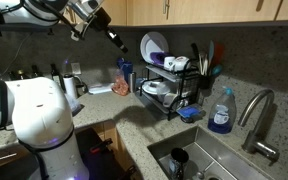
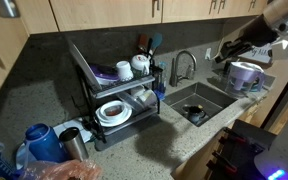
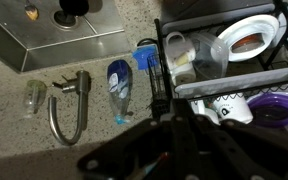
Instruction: Close the open upper cabinet doors
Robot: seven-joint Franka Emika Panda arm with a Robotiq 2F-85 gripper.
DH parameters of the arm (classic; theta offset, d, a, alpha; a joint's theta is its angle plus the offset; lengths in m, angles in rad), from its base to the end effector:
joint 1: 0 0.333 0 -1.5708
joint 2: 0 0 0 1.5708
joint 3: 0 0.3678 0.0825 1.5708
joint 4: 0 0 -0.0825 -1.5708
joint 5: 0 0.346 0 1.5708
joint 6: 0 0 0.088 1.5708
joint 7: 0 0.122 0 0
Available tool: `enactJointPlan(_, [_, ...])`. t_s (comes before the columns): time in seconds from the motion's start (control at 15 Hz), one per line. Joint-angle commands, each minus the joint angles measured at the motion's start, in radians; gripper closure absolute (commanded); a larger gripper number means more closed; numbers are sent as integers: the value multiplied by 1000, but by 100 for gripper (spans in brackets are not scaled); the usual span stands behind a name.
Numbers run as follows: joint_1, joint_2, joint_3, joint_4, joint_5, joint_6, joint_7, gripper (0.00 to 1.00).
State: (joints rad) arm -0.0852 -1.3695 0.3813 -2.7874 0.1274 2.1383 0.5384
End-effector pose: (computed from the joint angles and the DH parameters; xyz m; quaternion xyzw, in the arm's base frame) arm 0.1364 0.0983 0.5664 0.9112 -0.2014 0.3588 0.0188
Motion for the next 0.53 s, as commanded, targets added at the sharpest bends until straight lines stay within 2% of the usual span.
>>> enactJointPlan(0.0, [-56, 60, -32, 24, 3, 37, 24, 100])
enactJointPlan(0.47, [-154, 198, -71, 118, 2, 143, 36, 100])
